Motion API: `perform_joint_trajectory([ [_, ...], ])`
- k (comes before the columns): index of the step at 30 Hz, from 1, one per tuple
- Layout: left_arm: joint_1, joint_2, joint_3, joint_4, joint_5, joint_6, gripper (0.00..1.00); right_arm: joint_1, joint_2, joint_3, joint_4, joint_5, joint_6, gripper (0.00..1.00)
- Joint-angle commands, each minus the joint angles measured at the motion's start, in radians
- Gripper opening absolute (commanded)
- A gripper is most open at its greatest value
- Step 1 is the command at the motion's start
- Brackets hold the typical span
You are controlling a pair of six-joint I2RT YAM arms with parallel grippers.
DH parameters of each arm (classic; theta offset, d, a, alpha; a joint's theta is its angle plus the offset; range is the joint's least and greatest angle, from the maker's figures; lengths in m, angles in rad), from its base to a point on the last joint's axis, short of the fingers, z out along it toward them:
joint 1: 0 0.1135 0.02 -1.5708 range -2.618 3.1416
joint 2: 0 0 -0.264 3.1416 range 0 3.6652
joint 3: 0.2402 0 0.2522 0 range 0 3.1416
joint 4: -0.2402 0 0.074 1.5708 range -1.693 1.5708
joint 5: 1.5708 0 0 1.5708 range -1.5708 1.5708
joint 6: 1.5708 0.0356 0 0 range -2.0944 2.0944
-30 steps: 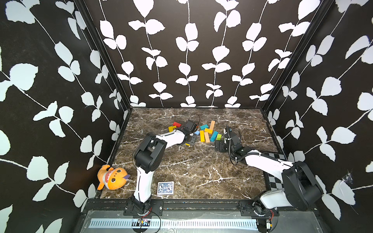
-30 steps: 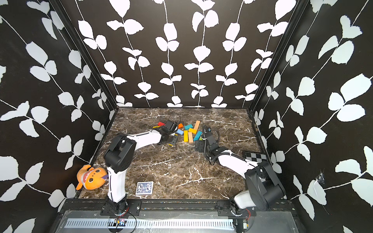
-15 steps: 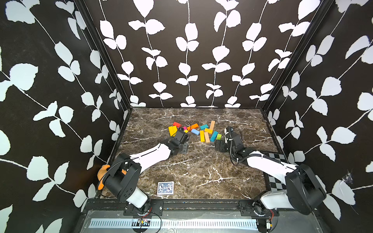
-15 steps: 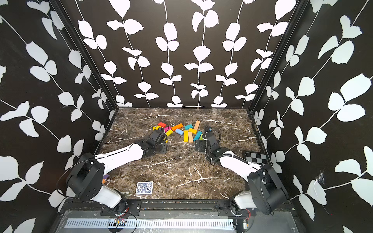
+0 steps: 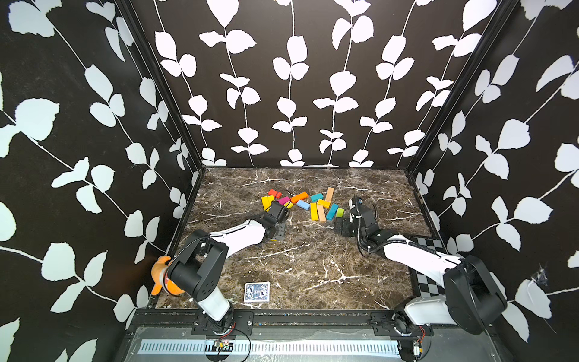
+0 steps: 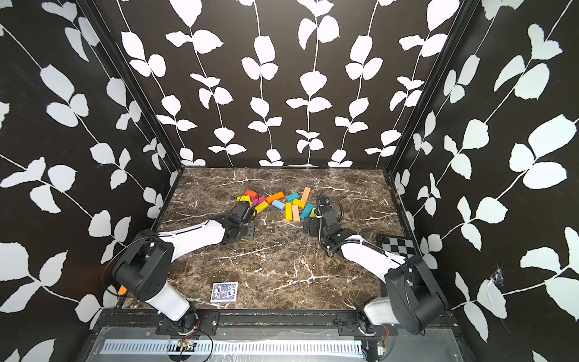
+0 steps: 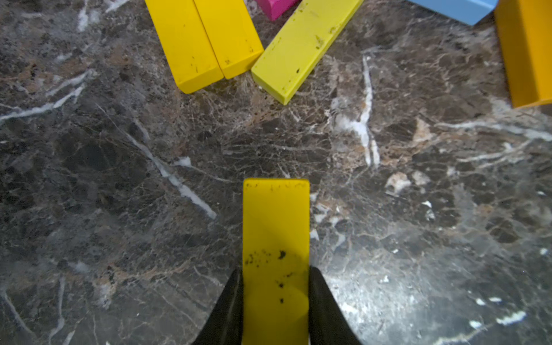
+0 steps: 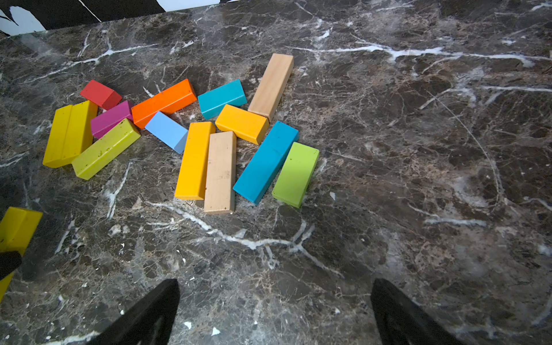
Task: Assemble the letter h with building blocks
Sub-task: Place the building block at the center of the board.
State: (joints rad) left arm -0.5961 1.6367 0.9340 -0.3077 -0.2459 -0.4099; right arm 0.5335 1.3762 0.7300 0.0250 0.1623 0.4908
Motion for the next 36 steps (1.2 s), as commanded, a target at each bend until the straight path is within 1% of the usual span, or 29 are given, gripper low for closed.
perform_joint_trajectory([
  [1, 0.009, 0.014, 0.017, 0.003, -0.017, 0.012, 0.16, -0.006, -0.009, -0.007, 0.01, 0.014, 0.013, 0.99],
  [17, 0.069, 0.057, 0.006, 0.026, -0.034, 0.042, 0.16, -0.006, 0.001, -0.008, 0.016, 0.002, 0.016, 0.99],
  [25, 0.068, 0.091, 0.023, 0.022, -0.032, 0.047, 0.17, -0.006, -0.001, -0.008, 0.017, 0.003, 0.016, 0.99],
  [27, 0.068, 0.093, 0.022, 0.02, -0.039, 0.044, 0.22, -0.005, -0.002, -0.007, 0.016, 0.002, 0.014, 0.99],
  [36, 0.068, 0.075, 0.005, 0.035, -0.032, 0.023, 0.53, -0.006, 0.001, -0.008, 0.017, 0.006, 0.014, 0.99],
])
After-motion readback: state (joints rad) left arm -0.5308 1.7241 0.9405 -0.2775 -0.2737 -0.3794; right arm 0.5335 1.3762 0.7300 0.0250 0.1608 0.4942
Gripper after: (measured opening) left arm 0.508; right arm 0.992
